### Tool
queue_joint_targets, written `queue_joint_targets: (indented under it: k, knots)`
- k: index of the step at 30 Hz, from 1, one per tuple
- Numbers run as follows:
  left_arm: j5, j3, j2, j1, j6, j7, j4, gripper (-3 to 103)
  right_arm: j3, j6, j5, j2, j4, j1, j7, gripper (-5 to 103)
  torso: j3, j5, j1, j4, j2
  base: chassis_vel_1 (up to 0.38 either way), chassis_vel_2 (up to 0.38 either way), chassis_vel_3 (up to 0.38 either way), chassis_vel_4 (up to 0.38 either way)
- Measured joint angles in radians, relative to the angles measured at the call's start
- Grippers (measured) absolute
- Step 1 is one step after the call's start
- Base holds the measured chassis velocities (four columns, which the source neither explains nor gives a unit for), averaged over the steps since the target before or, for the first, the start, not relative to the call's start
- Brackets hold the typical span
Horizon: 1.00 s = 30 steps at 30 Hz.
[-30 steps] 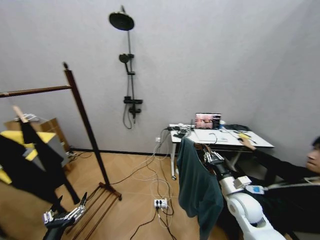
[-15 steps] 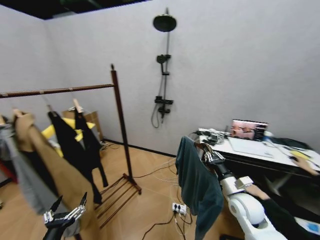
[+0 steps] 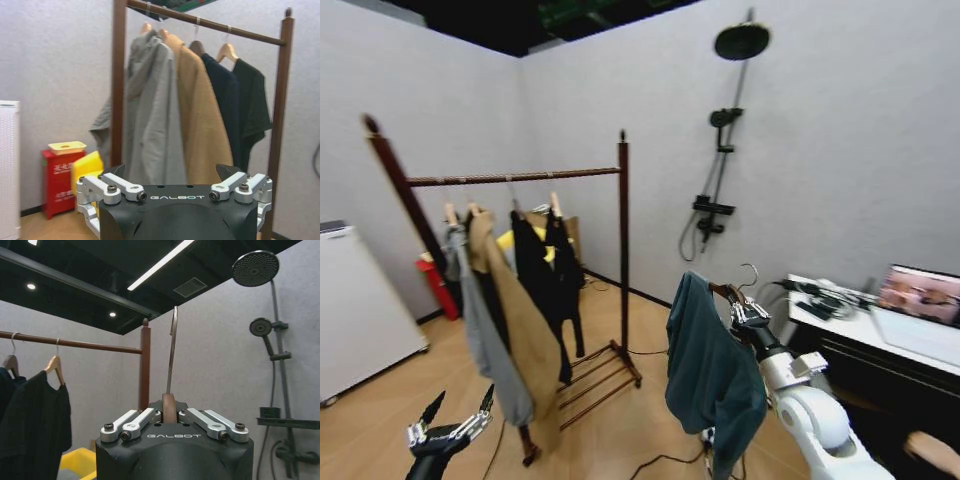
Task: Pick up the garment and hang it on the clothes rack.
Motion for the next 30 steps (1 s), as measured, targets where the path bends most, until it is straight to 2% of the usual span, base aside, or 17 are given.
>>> queue_joint_targets:
  k: [8,16,19,23,24,30]
  knots:
    - [0.0,0.0,0.0,0.0,0.0,0.0,0.0,100,0.003,-0.006,0.006,-0.007,0.008,0.001,0.003,9,0.0,0.0001,0.0,-0.0003,0.0,0.12,0.121,0.119,0.12]
    - [0.0,0.0,0.0,0.0,0.0,0.0,0.0,100,0.001,-0.017,0.018,-0.046,0.011,0.034,0.02,9,0.0,0.0,0.0,0.0001,0.0,0.119,0.13,0.12,0.12]
    - [0.0,0.0,0.0,0.0,0.0,0.0,0.0,100,-0.005,-0.029,0.029,-0.068,0.008,0.064,0.024,9,0.0,0.0002,0.0,0.0004,0.0,0.063,0.055,0.066,0.061]
    - [0.0,0.0,0.0,0.0,0.0,0.0,0.0,100,-0.021,-0.053,0.058,-0.105,-0.001,0.114,0.032,9,0.0,0.0003,0.0,-0.0004,0.0,0.011,0.01,0.014,0.003]
    - [0.0,0.0,0.0,0.0,0.0,0.0,0.0,100,-0.034,-0.079,0.077,-0.121,-0.001,0.143,0.045,9,0.0,0.0003,0.0,-0.0007,0.0,0.0,0.0,0.0,0.0]
    - [0.0,0.0,0.0,0.0,0.0,0.0,0.0,100,-0.094,-0.11,0.083,-0.149,-0.068,0.261,0.072,9,0.0,0.0002,0.0,-0.0002,0.0,0.0,0.0,0.0,0.0]
